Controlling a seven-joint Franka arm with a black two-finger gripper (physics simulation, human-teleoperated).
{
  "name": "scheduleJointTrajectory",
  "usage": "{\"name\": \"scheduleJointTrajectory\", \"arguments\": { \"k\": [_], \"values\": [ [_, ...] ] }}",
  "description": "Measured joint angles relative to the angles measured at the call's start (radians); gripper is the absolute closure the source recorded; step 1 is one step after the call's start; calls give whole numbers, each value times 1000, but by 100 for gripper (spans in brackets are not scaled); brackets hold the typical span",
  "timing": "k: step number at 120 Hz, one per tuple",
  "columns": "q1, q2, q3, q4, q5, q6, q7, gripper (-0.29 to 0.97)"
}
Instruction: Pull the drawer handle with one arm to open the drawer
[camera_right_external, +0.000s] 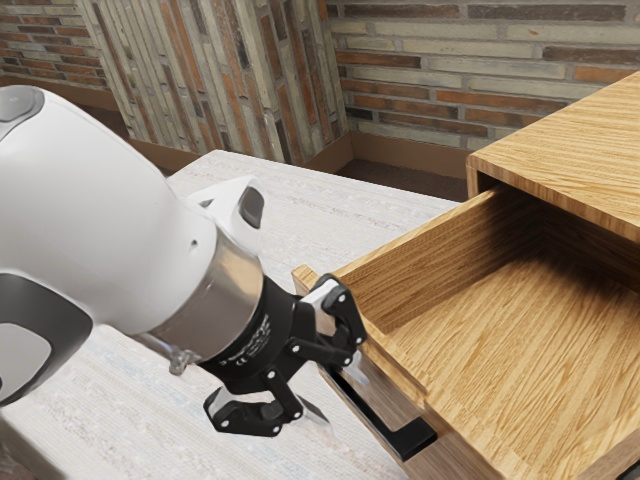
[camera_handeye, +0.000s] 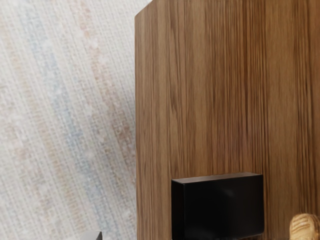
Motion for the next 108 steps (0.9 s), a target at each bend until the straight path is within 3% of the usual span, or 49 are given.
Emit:
{"name": "scheduleJointTrajectory", "arguments": {
  "k": [33,45,55,67,74,93,108],
  "values": [
    [-2,-20,-34,28,55,-20,2,43],
    [31,23,-53,184,64,-85,5,42],
    [244,129,-97,450,46,-212,41,31],
    [638,160,-190,594,16,-346,100,19],
    [782,176,-206,641,-15,-401,127,15],
    [894,230,-206,612,-125,-531,156,7],
    [884,262,-212,541,-170,-582,173,4]
  ]
}}
